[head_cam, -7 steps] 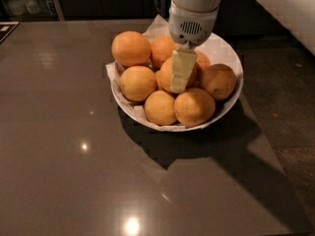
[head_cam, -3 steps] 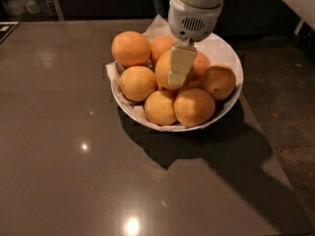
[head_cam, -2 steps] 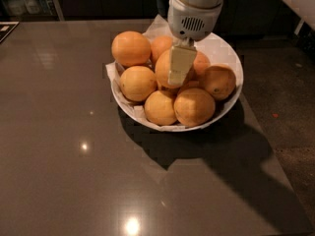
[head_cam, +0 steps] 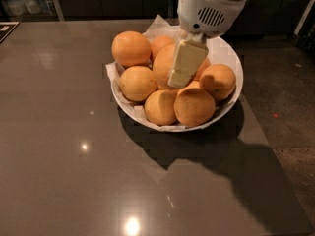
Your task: Pick orange from white bowl
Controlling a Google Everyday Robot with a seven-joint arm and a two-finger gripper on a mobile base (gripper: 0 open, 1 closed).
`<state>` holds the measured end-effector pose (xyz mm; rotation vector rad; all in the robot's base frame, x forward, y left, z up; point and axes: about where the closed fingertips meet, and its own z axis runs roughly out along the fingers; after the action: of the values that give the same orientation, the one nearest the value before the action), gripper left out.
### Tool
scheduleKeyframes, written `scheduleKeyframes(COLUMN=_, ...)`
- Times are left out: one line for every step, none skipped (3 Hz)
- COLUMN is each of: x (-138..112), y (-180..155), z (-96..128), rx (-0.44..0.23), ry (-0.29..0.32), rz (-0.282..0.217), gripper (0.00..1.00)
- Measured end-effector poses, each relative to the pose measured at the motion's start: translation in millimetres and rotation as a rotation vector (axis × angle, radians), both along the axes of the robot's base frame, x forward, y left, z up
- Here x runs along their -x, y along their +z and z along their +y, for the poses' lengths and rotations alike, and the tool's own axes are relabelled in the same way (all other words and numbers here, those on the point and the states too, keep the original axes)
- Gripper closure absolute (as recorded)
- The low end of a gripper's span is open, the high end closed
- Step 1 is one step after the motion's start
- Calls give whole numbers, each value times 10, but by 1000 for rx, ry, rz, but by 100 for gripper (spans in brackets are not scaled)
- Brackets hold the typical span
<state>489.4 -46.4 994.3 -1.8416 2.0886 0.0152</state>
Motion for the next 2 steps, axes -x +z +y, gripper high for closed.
scheduleKeyframes(x=56, y=59, z=6, rx=-10, ry=4, rz=-14, gripper=100)
scheduleKeyframes(x=311, y=184, z=39, rx=-53, ry=-2, rz=-40, gripper=100)
